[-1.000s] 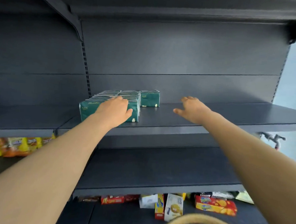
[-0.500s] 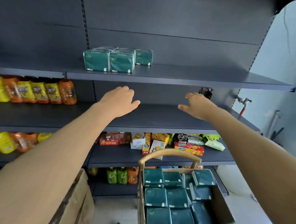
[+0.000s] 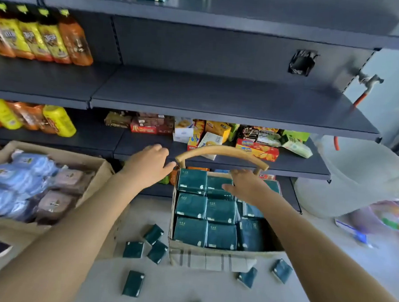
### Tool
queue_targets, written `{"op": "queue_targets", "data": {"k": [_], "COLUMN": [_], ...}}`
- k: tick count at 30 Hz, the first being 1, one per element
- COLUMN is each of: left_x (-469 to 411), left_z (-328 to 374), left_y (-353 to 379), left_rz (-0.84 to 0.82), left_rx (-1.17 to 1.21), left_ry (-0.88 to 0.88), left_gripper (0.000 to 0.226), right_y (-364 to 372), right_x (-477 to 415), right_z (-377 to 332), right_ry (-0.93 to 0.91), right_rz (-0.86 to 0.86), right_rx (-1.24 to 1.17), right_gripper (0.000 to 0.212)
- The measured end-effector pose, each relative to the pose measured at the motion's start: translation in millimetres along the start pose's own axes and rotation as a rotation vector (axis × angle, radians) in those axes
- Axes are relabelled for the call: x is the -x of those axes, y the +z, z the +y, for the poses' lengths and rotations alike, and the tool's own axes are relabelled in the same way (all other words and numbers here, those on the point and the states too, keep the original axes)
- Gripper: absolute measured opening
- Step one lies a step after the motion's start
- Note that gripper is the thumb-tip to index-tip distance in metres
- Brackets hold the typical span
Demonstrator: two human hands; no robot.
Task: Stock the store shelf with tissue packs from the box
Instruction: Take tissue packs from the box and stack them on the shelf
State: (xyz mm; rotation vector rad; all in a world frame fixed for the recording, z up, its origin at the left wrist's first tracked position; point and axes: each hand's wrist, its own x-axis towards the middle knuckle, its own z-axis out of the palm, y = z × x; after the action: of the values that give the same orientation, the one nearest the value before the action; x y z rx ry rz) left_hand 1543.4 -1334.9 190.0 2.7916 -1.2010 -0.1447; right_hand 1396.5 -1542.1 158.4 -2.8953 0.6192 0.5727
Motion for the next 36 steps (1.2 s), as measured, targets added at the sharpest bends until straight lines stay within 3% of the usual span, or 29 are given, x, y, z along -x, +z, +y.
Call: {"op": "queue_targets", "data": {"k": [8, 17, 23, 27, 36], "left_x": [2.0, -29.5, -43.2, -47.8, -63.5], "left_z": [21.8, 20.5, 15.5, 14.0, 18.7], "left_y": [122.7, 217.6, 252.0, 260.8, 268.2], "left_rz": [-0.152, -0.312, -0.345, -0.331, -0.302], "left_rx": [0.023, 0.043, 0.034, 0.064, 0.170], "left_ry": [-0.069, -0.041, -0.009, 0.006, -0.141], "left_gripper": [0.044, 0.046, 0.047, 0.047, 0.045], "right_y": [94.7, 171.8, 205.4, 210.2, 198.3], "right_x": [-45.3, -101.4, -124.7, -126.4, -111.5], "right_z": [28.3, 52.0, 56.4, 56.2, 76.4], "right_ry": [-0.050, 0.061, 0.106, 0.196, 0.509], "right_rz": [-0.218, -0.208, -0.203, -0.169, -0.180], "right_rx": [-0.042, -0.088, -0.095, -0.109, -0.775], "right_gripper": [0.057, 0.058, 0.082, 0.071, 0.063]}}
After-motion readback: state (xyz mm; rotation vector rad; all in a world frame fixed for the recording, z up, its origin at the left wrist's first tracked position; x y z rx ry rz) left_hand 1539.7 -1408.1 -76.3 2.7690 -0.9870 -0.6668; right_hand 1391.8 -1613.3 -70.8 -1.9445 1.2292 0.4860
